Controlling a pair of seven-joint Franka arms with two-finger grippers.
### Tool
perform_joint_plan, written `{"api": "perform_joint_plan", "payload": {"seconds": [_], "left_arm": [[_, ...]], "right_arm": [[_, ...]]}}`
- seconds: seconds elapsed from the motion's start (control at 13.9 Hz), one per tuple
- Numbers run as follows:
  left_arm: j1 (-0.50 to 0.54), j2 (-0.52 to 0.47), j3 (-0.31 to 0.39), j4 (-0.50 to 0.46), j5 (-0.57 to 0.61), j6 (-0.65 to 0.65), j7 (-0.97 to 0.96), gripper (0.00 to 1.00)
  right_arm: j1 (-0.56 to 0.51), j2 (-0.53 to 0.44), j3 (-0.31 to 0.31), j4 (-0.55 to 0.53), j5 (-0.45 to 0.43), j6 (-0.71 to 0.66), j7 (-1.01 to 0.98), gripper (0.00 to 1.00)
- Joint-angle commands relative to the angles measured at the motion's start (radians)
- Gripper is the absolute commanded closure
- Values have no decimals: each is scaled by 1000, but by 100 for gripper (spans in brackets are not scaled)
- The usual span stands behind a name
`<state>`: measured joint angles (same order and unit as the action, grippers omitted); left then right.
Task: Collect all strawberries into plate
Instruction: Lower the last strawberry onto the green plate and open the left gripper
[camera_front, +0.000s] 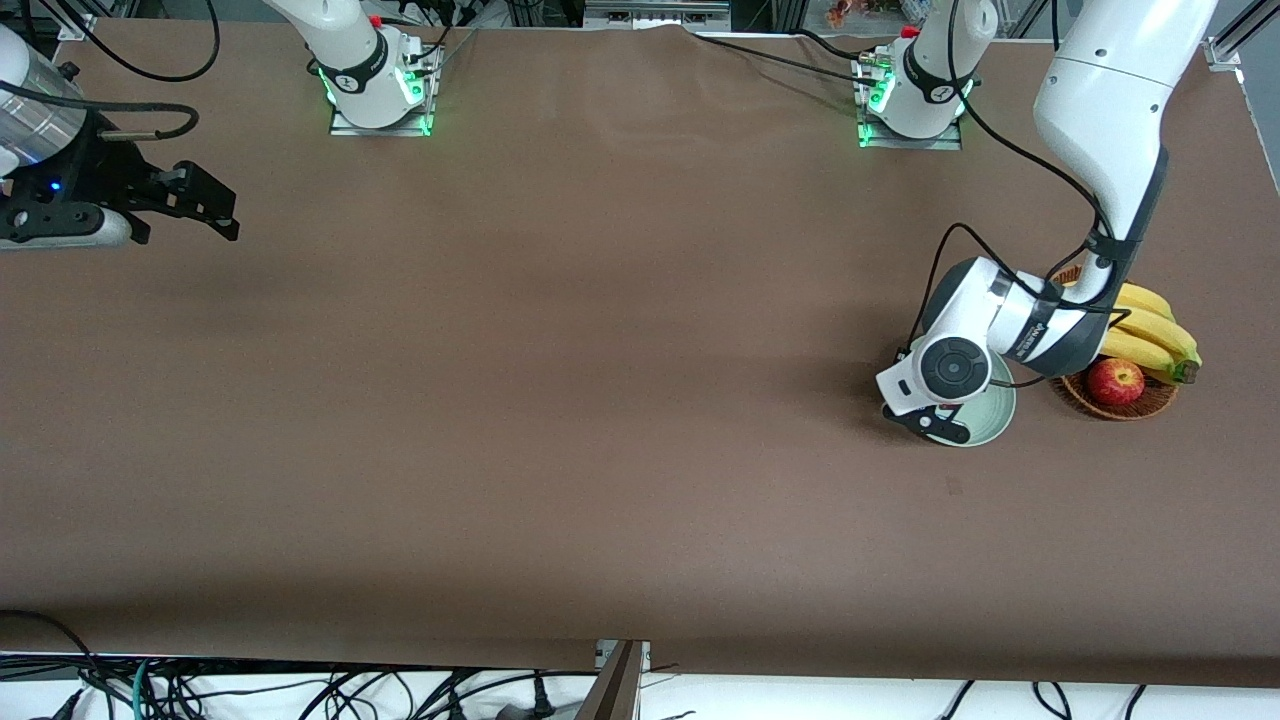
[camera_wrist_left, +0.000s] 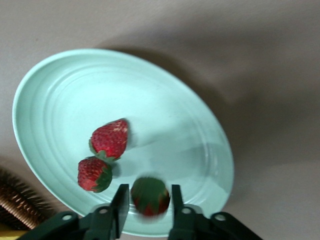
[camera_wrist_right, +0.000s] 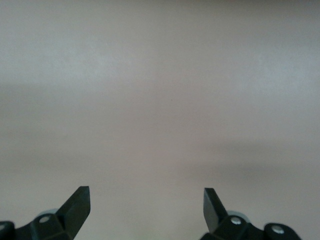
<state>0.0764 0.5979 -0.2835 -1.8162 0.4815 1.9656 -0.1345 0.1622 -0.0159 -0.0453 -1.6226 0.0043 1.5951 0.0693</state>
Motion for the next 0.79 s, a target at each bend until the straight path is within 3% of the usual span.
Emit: {"api": "perform_joint_plan", "payload": {"seconds": [0.0, 0.29, 0.5, 0.72], "left_arm": [[20, -78, -22, -40, 12, 4, 6, 0], [8, -160, -36, 43, -13, -95, 3, 0], [9, -174, -40, 229, -133, -194, 12, 0], [17, -222, -43, 345, -197, -246, 10, 0]], "right_arm": [[-9, 19, 8, 35, -13, -29, -8, 0], [-1, 28, 10, 35, -12, -29, -2, 0], [0, 28, 12, 38, -6, -23, 1, 0], [0, 27, 13, 38, -1, -20, 4, 0]]}}
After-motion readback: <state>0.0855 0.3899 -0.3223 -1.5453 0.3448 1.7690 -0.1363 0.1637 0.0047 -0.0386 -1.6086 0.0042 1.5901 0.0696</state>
